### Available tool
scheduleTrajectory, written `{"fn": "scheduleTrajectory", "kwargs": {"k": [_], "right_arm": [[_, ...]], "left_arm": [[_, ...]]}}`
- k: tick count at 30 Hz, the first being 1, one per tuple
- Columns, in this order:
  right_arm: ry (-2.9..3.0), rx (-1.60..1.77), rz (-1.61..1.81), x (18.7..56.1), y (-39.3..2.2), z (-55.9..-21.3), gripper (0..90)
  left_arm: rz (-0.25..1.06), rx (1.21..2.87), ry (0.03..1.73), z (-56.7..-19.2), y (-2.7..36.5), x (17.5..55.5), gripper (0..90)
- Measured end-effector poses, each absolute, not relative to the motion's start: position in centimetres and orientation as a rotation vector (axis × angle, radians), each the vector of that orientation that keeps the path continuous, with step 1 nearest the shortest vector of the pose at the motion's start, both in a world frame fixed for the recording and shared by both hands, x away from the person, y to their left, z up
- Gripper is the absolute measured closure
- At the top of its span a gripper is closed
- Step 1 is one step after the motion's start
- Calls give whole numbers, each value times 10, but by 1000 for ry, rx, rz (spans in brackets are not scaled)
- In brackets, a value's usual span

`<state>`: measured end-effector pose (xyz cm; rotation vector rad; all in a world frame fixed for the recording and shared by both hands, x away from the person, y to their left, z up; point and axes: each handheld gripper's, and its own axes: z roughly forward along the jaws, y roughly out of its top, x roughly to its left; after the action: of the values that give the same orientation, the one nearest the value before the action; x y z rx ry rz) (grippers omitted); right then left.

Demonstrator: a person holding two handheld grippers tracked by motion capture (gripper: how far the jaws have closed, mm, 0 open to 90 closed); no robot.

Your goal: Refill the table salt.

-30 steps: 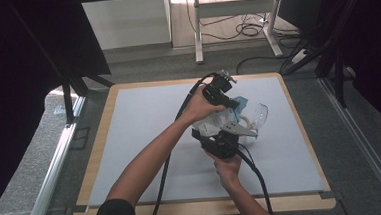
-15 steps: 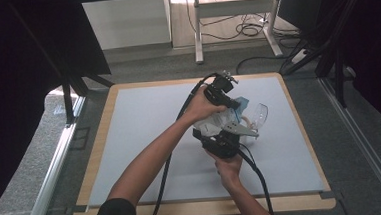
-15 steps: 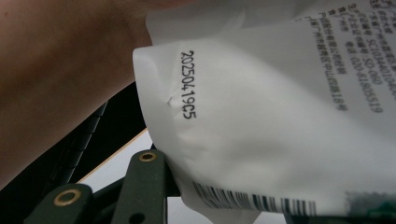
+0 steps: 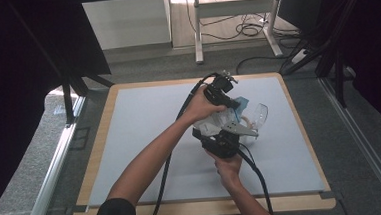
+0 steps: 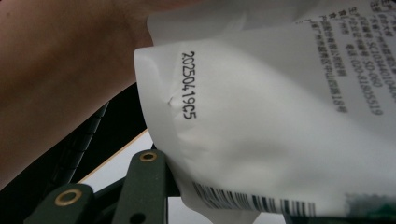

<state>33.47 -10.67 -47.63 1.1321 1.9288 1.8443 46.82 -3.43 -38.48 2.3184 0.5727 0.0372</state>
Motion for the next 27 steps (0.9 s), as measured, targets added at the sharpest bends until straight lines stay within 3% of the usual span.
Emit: {"fn": "scheduleTrajectory", "kwargs": {"k": [27], "right_arm": [[1930,1137,1848,337,-107,-476,639]], "left_arm": [[34,2322,577,-386,-35,471,898]]}}
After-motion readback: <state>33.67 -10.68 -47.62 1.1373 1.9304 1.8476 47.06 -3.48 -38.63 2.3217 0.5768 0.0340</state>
